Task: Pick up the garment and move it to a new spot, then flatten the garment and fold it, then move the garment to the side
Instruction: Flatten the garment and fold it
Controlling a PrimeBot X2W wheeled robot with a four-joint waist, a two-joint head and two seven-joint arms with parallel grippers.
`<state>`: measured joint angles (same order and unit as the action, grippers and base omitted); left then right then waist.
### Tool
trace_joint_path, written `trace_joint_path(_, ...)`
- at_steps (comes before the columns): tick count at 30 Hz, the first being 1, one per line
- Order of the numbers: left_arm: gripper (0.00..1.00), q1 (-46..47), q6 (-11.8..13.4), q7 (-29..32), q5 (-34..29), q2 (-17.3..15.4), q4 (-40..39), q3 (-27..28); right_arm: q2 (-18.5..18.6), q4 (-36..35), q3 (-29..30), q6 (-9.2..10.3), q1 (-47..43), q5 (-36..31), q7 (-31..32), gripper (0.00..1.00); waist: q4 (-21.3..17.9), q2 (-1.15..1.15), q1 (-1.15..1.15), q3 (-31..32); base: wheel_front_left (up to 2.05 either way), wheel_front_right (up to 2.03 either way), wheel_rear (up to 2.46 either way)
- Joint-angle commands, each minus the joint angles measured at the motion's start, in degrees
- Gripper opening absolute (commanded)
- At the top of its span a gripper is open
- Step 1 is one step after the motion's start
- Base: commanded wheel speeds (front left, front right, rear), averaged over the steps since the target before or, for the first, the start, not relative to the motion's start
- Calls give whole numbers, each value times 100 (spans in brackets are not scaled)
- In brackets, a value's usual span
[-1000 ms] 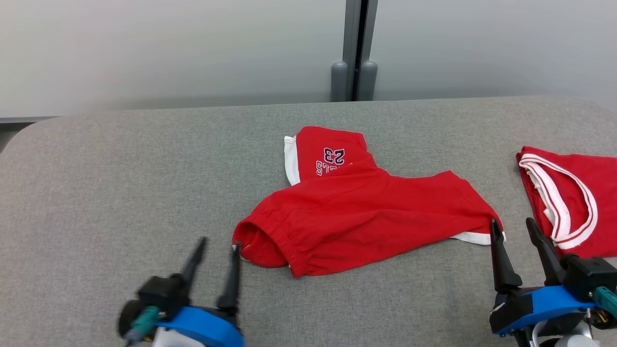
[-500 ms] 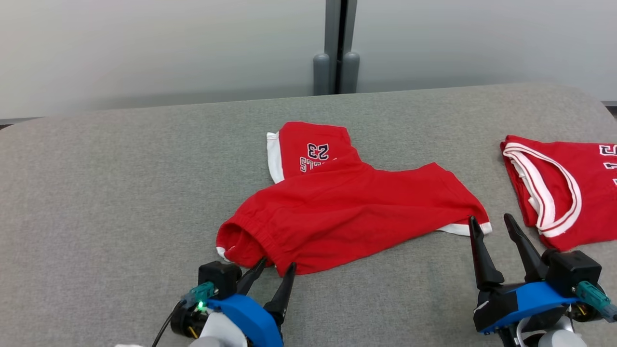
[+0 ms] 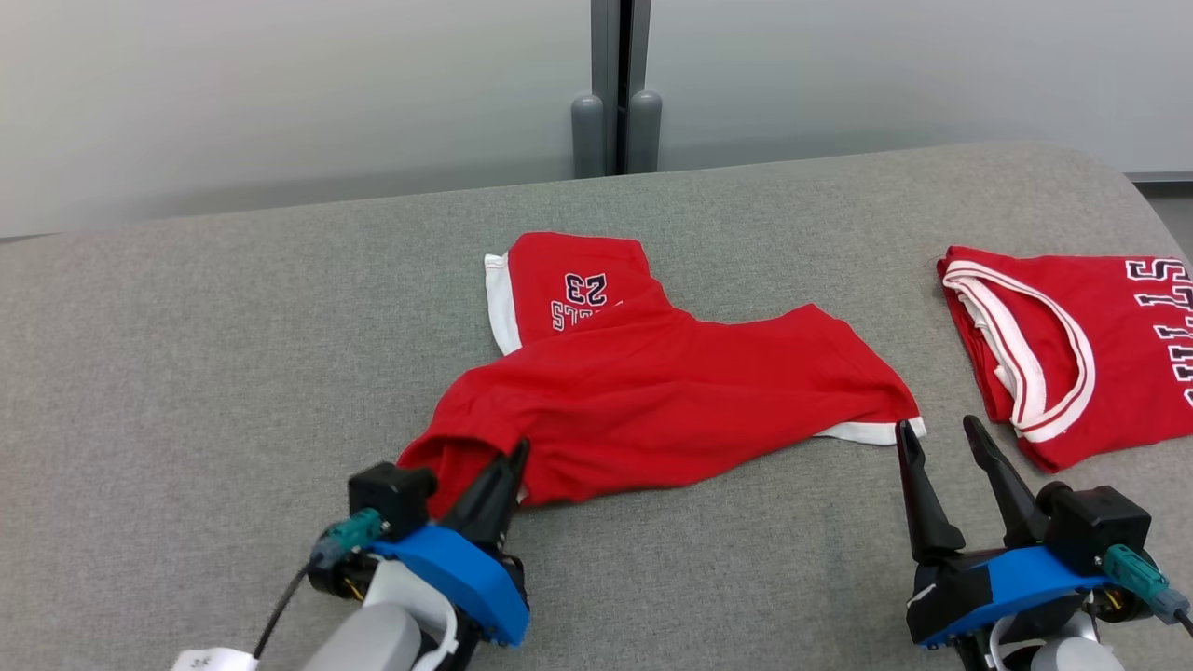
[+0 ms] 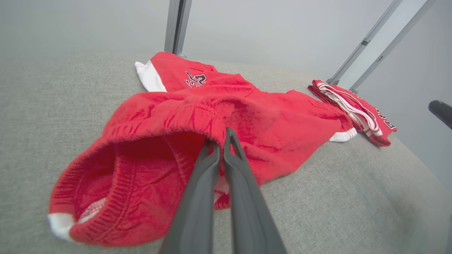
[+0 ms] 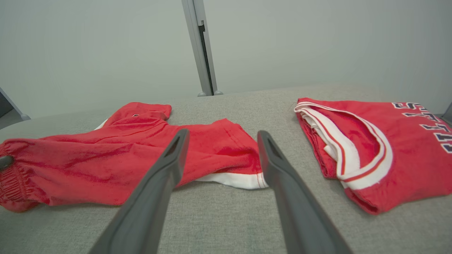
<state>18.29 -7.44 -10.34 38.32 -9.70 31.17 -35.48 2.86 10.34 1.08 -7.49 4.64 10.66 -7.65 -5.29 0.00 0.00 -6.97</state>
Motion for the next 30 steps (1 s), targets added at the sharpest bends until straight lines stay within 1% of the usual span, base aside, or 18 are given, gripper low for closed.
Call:
trace_joint_path(1, 0, 125, 0, -65, 9, -53, -33, 62, 7, 5, -4, -1, 94, 32, -28, 100, 2, 0, 0, -9, 0, 0, 0)
trace_joint_path(4, 0, 304, 66, -170, -34, -130, -74, 177, 7, -23, -27, -1, 107, 34, -27, 100, -16, 0, 0, -65, 0, 0, 0)
trace_joint_path(7, 0, 587, 148, -136, -51, -241, 61, 297, 7, -43, -66, -1, 147, 15, -20, 100, -56, 0, 0, -170, 0, 0, 0)
trace_joint_path(14, 0, 1352, 290, -23, -163, -446, 808, 453, 7, -9, -337, -1, 354, 71, -29, 100, -299, 0, 0, -468, 0, 0, 0)
trace_joint_path(19, 0, 1681, 458, -203, -263, -511, 1296, 527, 7, 80, -432, -1, 469, 93, -83, 100, -416, 0, 0, -587, 0, 0, 0)
trace_joint_path(20, 3, 1718, 479, -233, -273, -507, 1379, 537, 7, 97, -435, -1, 467, 91, -93, 100, -422, 0, 0, -594, 0, 0, 0)
trace_joint_path(21, 75, 1747, 474, -255, -285, -495, 1451, 535, 7, 112, -431, -1, 464, 91, -101, 100, -423, 0, 0, -597, 0, 0, 0)
trace_joint_path(22, 100, 1766, 453, -283, -298, -485, 1511, 526, 7, 125, -417, -1, 468, 90, -100, 100, -418, 0, 0, -598, 0, 0, 0)
trace_joint_path(26, 100, 1715, 383, -372, -297, -477, 1682, 530, 7, 163, -337, -1, 485, 60, -104, 100, -352, 0, 0, -549, 0, 0, 0)
trace_joint_path(30, 100, 1437, 287, -445, -214, -429, 1694, 573, 7, 147, -265, -1, 441, 21, -95, 100, -218, 0, 0, -427, 0, 0, 0)
